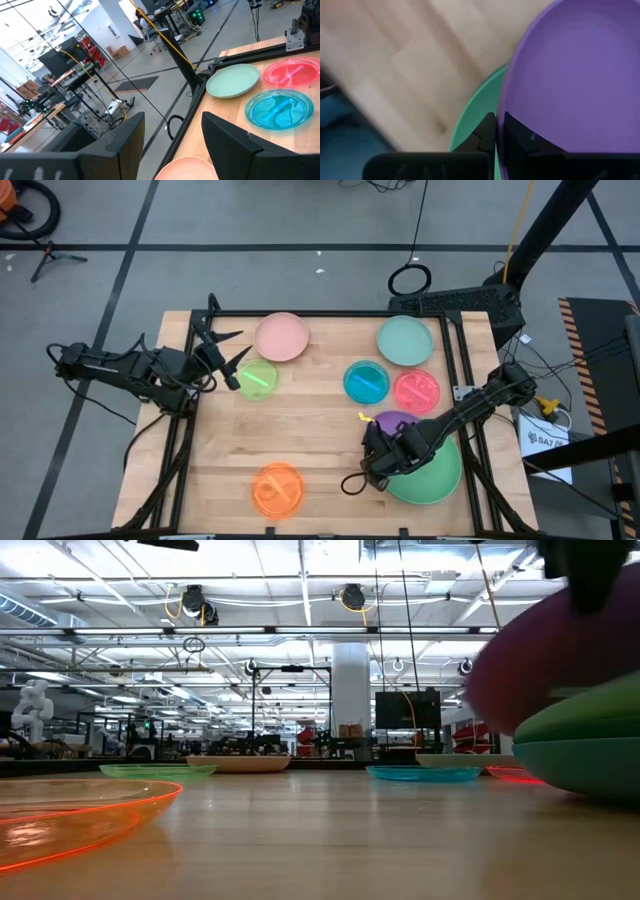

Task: Stack plastic plates
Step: Stack the purple plate on top of the light green plate, then stack the light blue plate on top of the purple plate

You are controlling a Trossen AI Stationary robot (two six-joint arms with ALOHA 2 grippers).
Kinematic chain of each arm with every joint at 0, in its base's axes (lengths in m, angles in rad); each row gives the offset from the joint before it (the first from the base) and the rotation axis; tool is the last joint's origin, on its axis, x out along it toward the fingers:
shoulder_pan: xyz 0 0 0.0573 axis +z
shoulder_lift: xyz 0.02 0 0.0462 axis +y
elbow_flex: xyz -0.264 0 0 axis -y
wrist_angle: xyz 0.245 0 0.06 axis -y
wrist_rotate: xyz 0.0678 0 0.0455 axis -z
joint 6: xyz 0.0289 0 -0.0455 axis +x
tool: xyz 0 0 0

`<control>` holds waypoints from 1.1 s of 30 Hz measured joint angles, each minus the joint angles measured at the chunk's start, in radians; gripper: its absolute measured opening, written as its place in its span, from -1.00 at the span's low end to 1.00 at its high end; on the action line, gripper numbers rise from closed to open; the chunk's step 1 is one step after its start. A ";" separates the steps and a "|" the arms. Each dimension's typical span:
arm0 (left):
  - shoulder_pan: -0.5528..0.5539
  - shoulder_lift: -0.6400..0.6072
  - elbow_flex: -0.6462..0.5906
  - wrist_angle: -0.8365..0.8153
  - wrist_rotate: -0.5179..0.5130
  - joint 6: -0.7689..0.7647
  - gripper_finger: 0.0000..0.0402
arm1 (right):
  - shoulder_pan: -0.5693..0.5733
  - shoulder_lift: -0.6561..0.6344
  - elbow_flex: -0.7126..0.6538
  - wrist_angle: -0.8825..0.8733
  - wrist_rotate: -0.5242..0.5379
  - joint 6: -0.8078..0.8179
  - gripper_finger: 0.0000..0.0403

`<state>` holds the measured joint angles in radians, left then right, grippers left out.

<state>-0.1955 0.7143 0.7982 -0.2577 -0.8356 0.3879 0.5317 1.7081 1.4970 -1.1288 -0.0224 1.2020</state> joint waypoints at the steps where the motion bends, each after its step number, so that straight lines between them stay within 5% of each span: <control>1: 0.000 0.000 0.000 0.000 0.000 0.000 0.01 | 0.003 0.000 0.000 0.006 -0.032 0.023 -0.96; 7: 0.000 0.000 0.000 0.000 0.000 0.000 0.01 | 0.009 0.001 0.000 0.017 -0.153 0.094 -0.96; 17: 0.000 0.000 0.000 0.000 0.000 0.003 0.01 | 0.010 0.001 0.000 0.054 -0.160 0.096 -0.94; 33: 0.000 0.000 0.000 0.000 0.000 0.003 0.01 | 0.014 0.001 0.000 0.056 -0.161 0.210 -0.43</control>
<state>-0.1958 0.7143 0.7982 -0.2573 -0.8356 0.3911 0.5457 1.7088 1.4975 -1.0725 -0.1834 1.4117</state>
